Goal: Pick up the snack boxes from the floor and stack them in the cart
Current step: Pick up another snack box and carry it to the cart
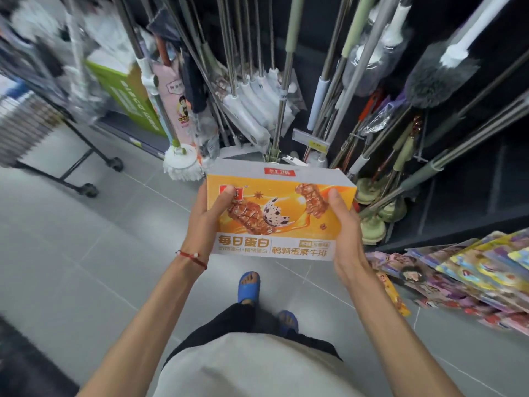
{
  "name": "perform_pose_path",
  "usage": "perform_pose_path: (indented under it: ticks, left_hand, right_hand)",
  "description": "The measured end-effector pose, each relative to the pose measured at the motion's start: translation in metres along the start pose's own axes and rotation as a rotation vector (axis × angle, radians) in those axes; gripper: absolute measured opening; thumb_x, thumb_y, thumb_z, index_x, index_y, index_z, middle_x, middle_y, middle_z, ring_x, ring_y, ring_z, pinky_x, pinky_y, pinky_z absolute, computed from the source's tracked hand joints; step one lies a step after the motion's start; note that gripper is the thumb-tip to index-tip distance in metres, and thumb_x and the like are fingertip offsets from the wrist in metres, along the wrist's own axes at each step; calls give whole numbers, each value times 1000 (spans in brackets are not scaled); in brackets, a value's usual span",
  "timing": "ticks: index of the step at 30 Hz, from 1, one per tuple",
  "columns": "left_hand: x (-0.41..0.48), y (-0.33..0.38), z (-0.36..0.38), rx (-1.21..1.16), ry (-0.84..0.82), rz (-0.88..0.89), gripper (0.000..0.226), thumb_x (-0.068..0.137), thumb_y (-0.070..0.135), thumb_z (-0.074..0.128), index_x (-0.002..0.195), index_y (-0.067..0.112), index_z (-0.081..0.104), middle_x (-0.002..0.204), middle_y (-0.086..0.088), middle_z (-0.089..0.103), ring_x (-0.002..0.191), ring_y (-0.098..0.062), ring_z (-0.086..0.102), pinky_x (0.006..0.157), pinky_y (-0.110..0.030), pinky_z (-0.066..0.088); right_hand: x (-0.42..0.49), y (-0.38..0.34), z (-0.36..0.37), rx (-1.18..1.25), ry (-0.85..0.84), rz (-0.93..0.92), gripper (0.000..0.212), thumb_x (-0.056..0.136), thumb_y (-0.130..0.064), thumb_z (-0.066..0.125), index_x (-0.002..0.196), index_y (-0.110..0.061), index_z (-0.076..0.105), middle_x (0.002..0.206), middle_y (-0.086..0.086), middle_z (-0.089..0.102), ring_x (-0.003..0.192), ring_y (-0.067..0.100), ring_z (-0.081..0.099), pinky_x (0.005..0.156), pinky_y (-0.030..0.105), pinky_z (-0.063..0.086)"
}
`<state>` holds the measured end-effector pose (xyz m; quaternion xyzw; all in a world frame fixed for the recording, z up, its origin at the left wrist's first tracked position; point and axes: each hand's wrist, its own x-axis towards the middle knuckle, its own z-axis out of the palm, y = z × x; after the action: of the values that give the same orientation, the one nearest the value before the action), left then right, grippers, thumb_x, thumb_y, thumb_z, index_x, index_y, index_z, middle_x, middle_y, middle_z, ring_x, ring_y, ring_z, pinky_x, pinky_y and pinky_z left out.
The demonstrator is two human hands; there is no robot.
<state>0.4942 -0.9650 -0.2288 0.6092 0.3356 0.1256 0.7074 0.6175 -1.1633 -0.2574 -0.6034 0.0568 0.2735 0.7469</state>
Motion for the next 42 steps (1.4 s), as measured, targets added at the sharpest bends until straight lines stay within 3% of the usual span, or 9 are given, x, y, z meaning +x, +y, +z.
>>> perform_pose_path:
  ticks: [6, 11, 16, 24, 27, 32, 36, 39, 42]
  left_hand:
    - [-50, -18, -20, -19, 181, -24, 66, 79, 59, 69, 133, 26, 54, 122, -5, 74, 108, -28, 73, 97, -54, 56]
    - [-84, -27, -60, -62, 320, -23, 72, 77, 62, 70, 134, 22, 53, 120, -5, 74, 105, -27, 74, 96, -53, 57]
    - [-110, -37, -119, -115, 475, -17, 67, 78, 62, 70, 131, 23, 57, 120, -6, 74, 108, -29, 72, 99, -55, 55]
    - [-142, -59, -260, -256, 695, -28, 68, 80, 58, 66, 136, 21, 54, 113, -2, 77, 98, -23, 76, 73, -26, 61]
    - [-146, -60, -322, -264, 740, -27, 79, 73, 67, 65, 137, 23, 54, 114, -1, 76, 98, -22, 76, 77, -31, 62]
    - [-142, -51, -423, -278, 792, 9, 64, 82, 61, 63, 134, 25, 56, 117, -2, 75, 102, -21, 75, 88, -39, 60]
    - [-132, -42, -481, -298, 825, 22, 81, 72, 69, 66, 135, 21, 55, 116, -1, 76, 101, -22, 75, 85, -36, 61]
    - [-110, -46, -539, -343, 873, -9, 75, 74, 66, 64, 135, 23, 56, 116, -1, 76, 101, -23, 75, 90, -43, 59]
    - [-92, -41, -565, -339, 870, -7, 78, 72, 67, 64, 135, 22, 55, 114, 0, 76, 100, -21, 76, 89, -41, 58]
  right_hand:
    - [-14, 15, 12, -18, -160, 70, 68, 89, -51, 69, 145, -15, 58, 130, 12, 74, 117, 33, 72, 100, 53, 58]
    - [-29, 32, 52, -93, -288, 110, 92, 75, -71, 79, 146, -16, 58, 134, 15, 71, 121, 37, 70, 103, 60, 55]
    - [-38, 58, 114, -206, -416, 142, 94, 72, -75, 78, 142, -15, 60, 129, 15, 73, 117, 38, 72, 103, 60, 55]
    - [-73, 126, 266, -372, -610, 181, 86, 79, -74, 72, 140, -15, 63, 126, 15, 75, 114, 36, 73, 103, 58, 56]
    - [-91, 150, 325, -385, -634, 200, 76, 84, -67, 68, 139, -13, 64, 123, 15, 76, 112, 36, 74, 101, 55, 57]
    - [-121, 182, 421, -401, -627, 180, 64, 90, -57, 61, 134, -11, 66, 117, 14, 78, 107, 33, 76, 86, 40, 64]
    - [-128, 202, 486, -406, -629, 165, 61, 91, -56, 59, 133, -13, 65, 116, 13, 78, 104, 31, 77, 87, 44, 63]
    - [-114, 226, 548, -437, -643, 176, 63, 91, -58, 58, 133, -12, 65, 115, 13, 79, 104, 32, 77, 85, 42, 63]
    - [-106, 235, 581, -438, -665, 174, 67, 91, -61, 59, 134, -11, 65, 117, 15, 78, 105, 37, 76, 91, 52, 62]
